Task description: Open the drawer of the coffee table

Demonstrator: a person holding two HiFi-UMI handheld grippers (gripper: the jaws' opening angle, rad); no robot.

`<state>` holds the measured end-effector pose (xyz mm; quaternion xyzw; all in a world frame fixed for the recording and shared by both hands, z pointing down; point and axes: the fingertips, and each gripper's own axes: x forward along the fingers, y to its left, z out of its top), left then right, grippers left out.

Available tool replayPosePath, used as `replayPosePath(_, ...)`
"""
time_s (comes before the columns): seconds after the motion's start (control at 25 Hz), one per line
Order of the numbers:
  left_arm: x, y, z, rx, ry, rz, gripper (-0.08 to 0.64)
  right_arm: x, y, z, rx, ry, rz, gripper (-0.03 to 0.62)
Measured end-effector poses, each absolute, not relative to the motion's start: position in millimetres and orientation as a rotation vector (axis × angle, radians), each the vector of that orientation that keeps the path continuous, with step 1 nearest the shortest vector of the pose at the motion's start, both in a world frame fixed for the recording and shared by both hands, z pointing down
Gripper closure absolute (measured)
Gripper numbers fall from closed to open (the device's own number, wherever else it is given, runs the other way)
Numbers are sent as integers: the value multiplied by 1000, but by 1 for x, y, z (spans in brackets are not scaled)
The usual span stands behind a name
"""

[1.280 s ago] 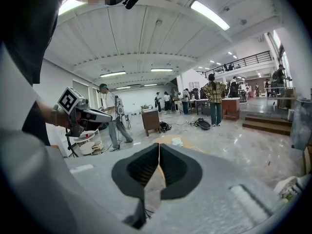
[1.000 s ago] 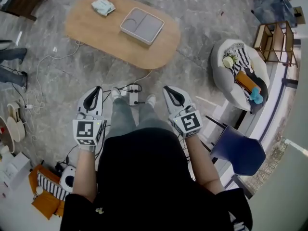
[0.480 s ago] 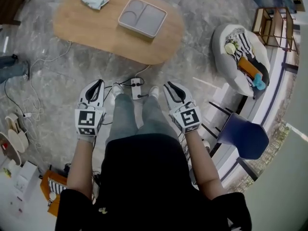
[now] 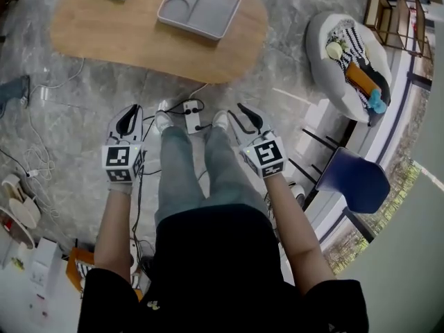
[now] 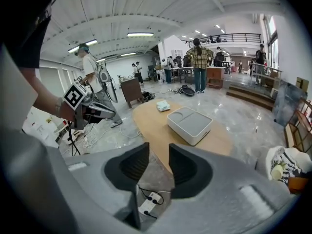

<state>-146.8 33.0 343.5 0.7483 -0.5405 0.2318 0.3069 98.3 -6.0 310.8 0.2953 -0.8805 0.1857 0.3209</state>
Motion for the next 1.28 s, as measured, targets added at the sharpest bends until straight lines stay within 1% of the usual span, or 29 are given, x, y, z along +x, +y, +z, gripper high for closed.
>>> replayPosePath(0.08, -150, 33, 365, 1967, -1424, 616, 518, 98, -10, 332, 771, -2293, 504, 454)
replayPosePath(0.16, -158, 31, 387, 1962, -1427, 625, 469, 97, -13, 353, 777, -2271, 520, 449)
replayPosePath(0.44, -171, 22, 466, 1937, -1404, 660, 387, 102, -16, 430, 806, -2187, 587, 390)
replayPosePath(0.8, -186, 17, 559, 1931, -1386, 692, 342, 101, -22, 518, 797, -2146, 608, 346)
replayPosePath(0.92, -189, 16, 590, 1929, -1369, 707, 336, 100, -26, 541, 800, -2130, 602, 342)
replayPosePath(1.28, -196, -10, 659, 1961, -1331, 740, 298, 99, -23, 613, 805, -2053, 656, 303)
